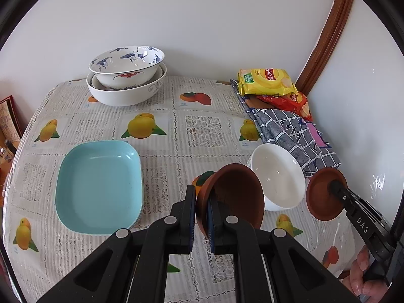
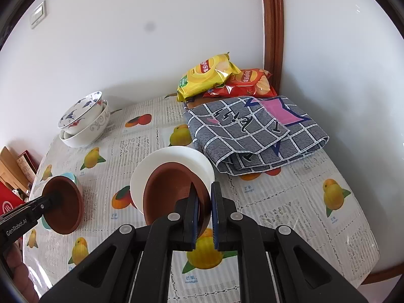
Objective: Organize plates and bowls
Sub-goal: 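Carry the right gripper's pot over the white bowl while the left gripper holds its pot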
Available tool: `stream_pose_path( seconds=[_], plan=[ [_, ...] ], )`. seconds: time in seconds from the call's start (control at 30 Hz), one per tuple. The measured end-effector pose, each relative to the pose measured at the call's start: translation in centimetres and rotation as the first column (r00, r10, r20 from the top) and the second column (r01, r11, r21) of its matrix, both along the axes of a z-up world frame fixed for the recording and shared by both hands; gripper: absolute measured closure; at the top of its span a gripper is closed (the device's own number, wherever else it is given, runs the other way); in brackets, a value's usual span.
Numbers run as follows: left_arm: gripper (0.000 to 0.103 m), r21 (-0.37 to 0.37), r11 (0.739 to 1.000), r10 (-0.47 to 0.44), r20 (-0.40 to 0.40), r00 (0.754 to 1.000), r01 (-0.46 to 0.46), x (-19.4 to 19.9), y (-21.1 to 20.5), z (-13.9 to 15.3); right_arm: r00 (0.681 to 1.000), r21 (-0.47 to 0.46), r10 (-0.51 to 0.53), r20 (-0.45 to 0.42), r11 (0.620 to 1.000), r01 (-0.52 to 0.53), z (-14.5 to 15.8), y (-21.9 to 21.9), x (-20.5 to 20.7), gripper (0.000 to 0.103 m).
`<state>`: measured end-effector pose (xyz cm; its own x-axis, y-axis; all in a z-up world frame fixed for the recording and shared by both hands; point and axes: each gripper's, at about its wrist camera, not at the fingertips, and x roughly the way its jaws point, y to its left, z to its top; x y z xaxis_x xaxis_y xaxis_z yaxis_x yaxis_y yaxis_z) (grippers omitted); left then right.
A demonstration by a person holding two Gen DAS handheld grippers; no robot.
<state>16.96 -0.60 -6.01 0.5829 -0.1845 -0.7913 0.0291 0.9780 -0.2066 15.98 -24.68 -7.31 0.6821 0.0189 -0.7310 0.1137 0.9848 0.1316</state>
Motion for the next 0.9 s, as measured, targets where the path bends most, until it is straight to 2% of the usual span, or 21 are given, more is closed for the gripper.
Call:
stream_pose_path(
  seconds=[0.9],
  plan=[
    [0.095,-0.027,1.000,0.012,-0.031,0.999,-0.013,1.9,1.2,-1.5,0.998,-0.019,0.027,-0.054,0.999,-0.028,-2.0,2.2,2.6,0.094]
  ],
)
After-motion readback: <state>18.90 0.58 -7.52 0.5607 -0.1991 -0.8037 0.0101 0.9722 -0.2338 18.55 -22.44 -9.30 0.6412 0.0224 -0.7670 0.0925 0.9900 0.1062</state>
